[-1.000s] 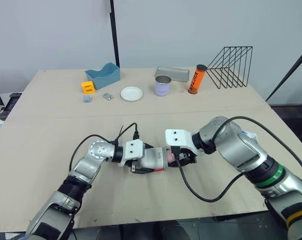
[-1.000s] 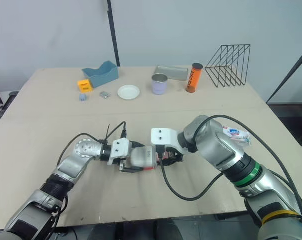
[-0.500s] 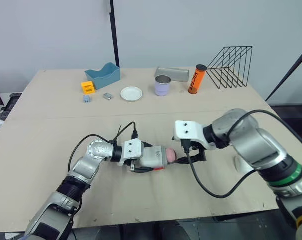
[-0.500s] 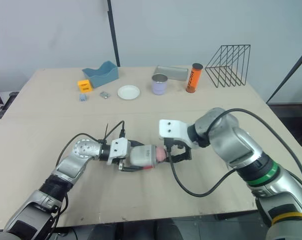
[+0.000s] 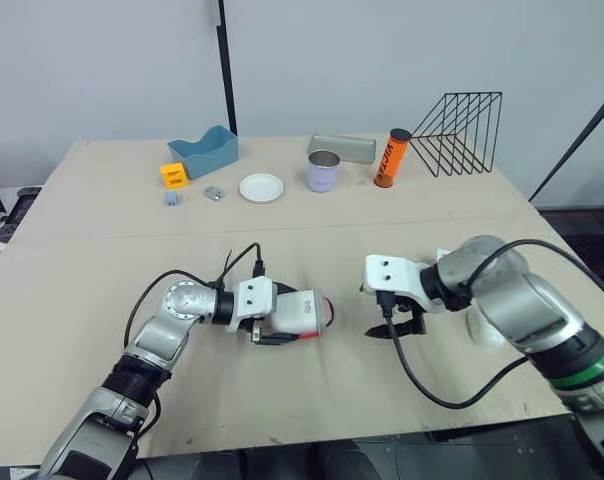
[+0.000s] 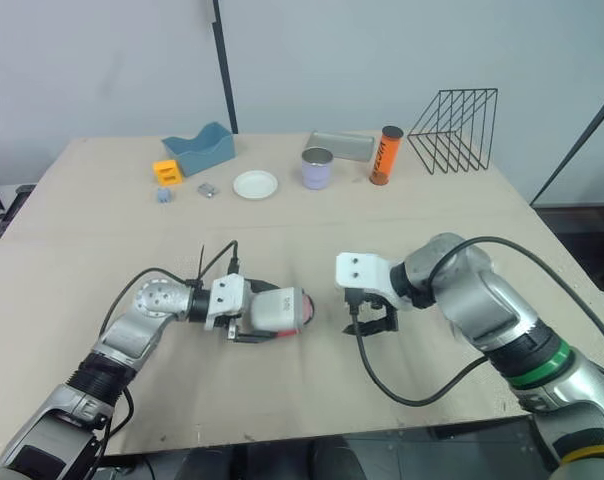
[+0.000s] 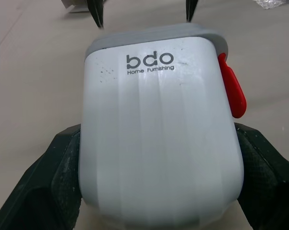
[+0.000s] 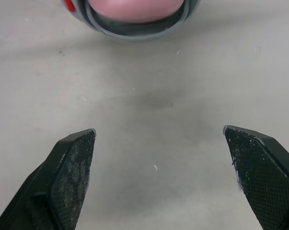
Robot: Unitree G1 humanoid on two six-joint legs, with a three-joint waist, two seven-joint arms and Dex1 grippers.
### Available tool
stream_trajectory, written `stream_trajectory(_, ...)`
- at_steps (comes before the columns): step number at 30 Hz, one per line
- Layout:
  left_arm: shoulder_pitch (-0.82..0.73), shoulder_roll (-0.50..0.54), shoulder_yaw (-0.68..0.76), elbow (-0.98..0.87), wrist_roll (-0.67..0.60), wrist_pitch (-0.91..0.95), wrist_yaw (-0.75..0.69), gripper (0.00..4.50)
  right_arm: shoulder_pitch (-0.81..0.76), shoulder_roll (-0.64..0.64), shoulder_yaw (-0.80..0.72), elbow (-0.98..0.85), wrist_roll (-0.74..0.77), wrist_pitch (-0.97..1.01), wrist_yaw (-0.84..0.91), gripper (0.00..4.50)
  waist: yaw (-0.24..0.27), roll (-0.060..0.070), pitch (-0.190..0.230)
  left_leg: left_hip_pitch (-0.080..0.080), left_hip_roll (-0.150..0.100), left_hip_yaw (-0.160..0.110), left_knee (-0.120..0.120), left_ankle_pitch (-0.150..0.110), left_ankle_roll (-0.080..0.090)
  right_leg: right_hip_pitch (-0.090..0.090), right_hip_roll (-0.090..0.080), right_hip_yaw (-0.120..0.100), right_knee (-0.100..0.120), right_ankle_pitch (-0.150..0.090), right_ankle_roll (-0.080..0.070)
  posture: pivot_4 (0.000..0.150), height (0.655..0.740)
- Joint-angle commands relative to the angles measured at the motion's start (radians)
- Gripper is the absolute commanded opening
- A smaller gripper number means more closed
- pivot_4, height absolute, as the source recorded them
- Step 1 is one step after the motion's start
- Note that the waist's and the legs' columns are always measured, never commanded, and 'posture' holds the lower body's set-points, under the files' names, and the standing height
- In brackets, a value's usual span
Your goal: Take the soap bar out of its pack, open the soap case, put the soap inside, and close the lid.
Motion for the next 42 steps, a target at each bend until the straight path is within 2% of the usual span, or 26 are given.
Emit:
stream_trajectory(1,-0.018,-0.001,0.017,-0.062,-0.023,0.001,0.006,3.53,-0.045,0.038,0.020,0.002,-0.019,0.014,-0.008,4.43,0.000,0.000,0.000,0.000,0.000,0.000,0.000,0.000,0.000,0.000,0.000,0.000,0.000,0.000,0.000,0.150,0.7393)
stream_trajectory(2,-0.017,-0.002,0.016,-0.065,-0.023,0.003,0.006,3.53,-0.051,0.050,0.026,0.001,-0.019,0.029,-0.007,4.43,0.000,0.000,0.000,0.000,0.000,0.000,0.000,0.000,0.000,0.000,0.000,0.000,0.000,0.000,0.000,0.150,0.7393)
stream_trajectory(4,-0.016,-0.002,0.015,-0.068,-0.021,0.007,0.006,3.53,-0.063,0.067,0.039,-0.007,-0.017,0.039,0.001,3.91,0.000,0.000,0.000,0.000,0.000,0.000,0.000,0.000,0.000,0.000,0.001,0.000,0.000,0.000,0.001,0.150,0.7393)
stream_trajectory(6,-0.015,-0.004,0.012,-0.069,-0.018,0.008,0.007,3.53,-0.074,0.078,0.056,-0.012,-0.022,0.042,0.010,3.16,0.000,0.000,0.000,0.000,0.000,0.000,0.000,0.000,0.000,0.000,0.001,0.000,0.000,0.000,0.001,0.150,0.7393)
stream_trajectory(10,-0.014,-0.007,0.011,-0.064,-0.014,0.008,0.012,3.53,-0.091,0.083,0.072,0.014,-0.034,0.034,0.008,1.28,0.000,0.000,0.000,0.000,0.000,0.000,0.000,0.000,0.000,0.000,0.001,0.001,0.000,0.000,0.000,0.150,0.7393)
stream_trajectory(12,-0.014,-0.007,0.014,-0.061,-0.012,0.008,0.019,3.53,-0.090,0.075,0.072,0.020,-0.035,0.025,0.013,0.55,0.000,0.000,0.000,0.000,0.000,0.000,0.000,0.000,0.000,0.000,0.001,0.001,0.000,0.000,0.000,0.150,0.7393)
stream_trajectory(13,-0.014,-0.006,0.015,-0.061,-0.012,0.008,0.021,3.53,-0.090,0.075,0.068,0.020,-0.030,0.028,0.015,0.39,0.000,0.000,0.000,0.000,0.000,0.000,0.000,0.000,0.000,0.000,0.001,0.001,0.000,0.000,0.000,0.150,0.7393)
stream_trajectory(14,-0.013,-0.005,0.016,-0.061,-0.012,0.008,0.022,3.53,-0.092,0.079,0.064,0.019,-0.027,0.034,0.016,0.02,0.000,0.000,0.000,0.000,0.000,0.000,0.000,0.000,0.000,0.000,0.001,0.001,0.000,0.000,0.000,0.150,0.7393)
stream_trajectory(31,-0.018,-0.025,0.003,-0.060,-0.008,0.015,0.036,3.53,-0.159,0.139,0.093,-0.069,-0.006,0.113,0.033,0.02,0.000,0.000,0.000,0.000,0.000,-0.001,0.000,0.000,0.000,0.000,0.001,0.001,0.000,0.001,-0.001,0.150,0.7393)
stream_trajectory(38,0.013,0.016,0.038,-0.109,-0.029,0.026,0.036,3.53,-0.094,0.080,0.077,0.052,-0.075,0.042,-0.038,0.02,0.000,0.000,0.000,-0.001,0.000,0.000,0.001,0.000,0.000,0.000,0.001,0.001,0.000,0.001,0.000,0.150,0.7393)
stream_trajectory(42,0.055,0.063,0.068,-0.179,-0.058,0.056,0.033,3.53,-0.064,0.086,-0.020,0.078,-0.053,0.003,-0.110,0.02,-0.001,0.001,0.000,0.000,0.000,0.000,0.001,0.000,0.000,0.000,0.001,0.001,0.000,0.001,-0.001,0.150,0.7393)
